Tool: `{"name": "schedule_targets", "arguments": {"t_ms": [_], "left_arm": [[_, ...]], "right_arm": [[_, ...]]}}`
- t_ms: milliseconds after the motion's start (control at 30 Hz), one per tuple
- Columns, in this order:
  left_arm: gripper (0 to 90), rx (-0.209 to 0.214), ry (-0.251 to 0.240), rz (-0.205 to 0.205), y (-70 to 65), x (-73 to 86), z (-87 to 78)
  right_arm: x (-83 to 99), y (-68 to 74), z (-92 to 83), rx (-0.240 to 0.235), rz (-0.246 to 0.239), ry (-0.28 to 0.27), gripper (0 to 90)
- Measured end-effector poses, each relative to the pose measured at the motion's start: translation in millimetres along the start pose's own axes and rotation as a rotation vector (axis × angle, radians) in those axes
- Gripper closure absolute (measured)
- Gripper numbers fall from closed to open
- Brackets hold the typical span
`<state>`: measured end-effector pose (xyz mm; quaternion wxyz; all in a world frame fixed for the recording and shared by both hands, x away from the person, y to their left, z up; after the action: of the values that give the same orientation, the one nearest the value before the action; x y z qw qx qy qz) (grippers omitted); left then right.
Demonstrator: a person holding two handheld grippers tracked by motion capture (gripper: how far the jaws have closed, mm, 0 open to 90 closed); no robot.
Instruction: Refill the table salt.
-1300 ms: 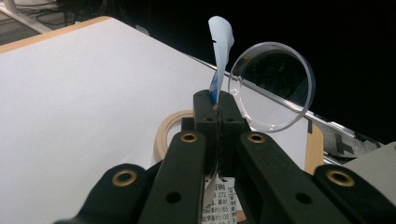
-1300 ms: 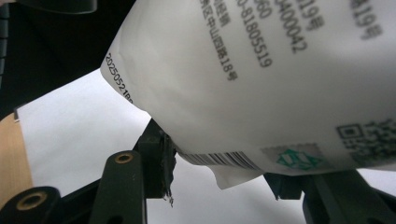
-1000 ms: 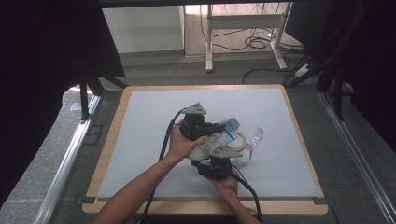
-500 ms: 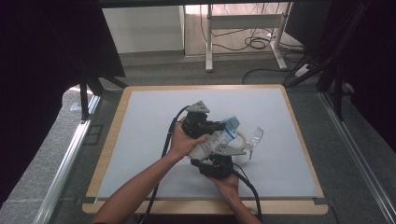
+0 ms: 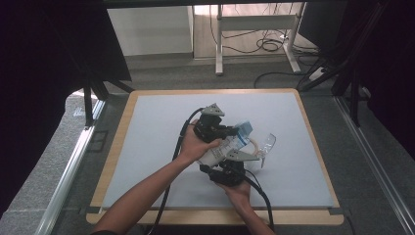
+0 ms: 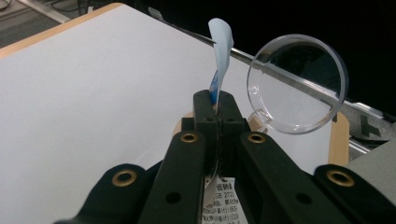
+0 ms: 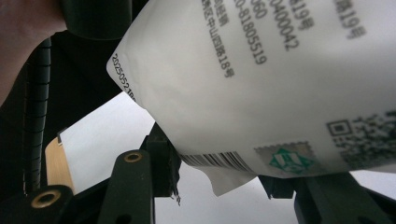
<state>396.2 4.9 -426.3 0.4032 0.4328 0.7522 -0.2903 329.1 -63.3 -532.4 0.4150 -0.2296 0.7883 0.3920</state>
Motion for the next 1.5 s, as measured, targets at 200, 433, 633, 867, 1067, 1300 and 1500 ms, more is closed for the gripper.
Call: {"name": "schedule_targets", "arguments": {"t_ms": [200,433,633,867,1067,1300,1500], "left_arm": [[90.0,0.002,0.003,-0.001,0.3,-1.4,0.2],[90.0,0.009,0.009,0.0,1.3,-0.5,-1.8],[90.0,0.008,0.024,0.007,3.6,-1.3,-4.5],[90.0,0.009,0.053,0.02,3.8,-7.8,-5.6],[90.0,0.012,0.071,0.027,3.7,-12.2,-2.9],[90.0,0.013,0.087,0.025,5.4,-14.1,-0.2],[90.0,0.013,0.118,0.039,5.4,-15.3,5.0]], "right_arm": [[-0.8,0.0,-1.1,-0.003,0.001,-0.001,55.1],[0.0,0.0,-0.8,-0.001,-0.012,0.005,55.2],[0.4,1.4,-1.4,-0.014,-0.018,0.011,55.2],[-3.6,5.5,-3.4,-0.039,0.005,-0.007,55.3],[-7.6,9.2,-4.9,-0.033,0.028,-0.028,55.6],[-9.5,10.1,-5.9,-0.048,0.038,-0.028,55.7],[-10.3,10.2,-5.5,-0.051,0.047,-0.04,56.1]]}}
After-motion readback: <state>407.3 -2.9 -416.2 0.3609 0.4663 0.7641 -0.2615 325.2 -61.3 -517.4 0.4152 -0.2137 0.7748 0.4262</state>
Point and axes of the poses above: each handheld gripper's, and its own axes: z roughly forward along the jaws, x roughly out of its underside, y roughly to its left, the point moved 4 cm from there along z, roughly forward along the jaws, and after that the axes turned 7 degrees about z, right-handed, at the moved point
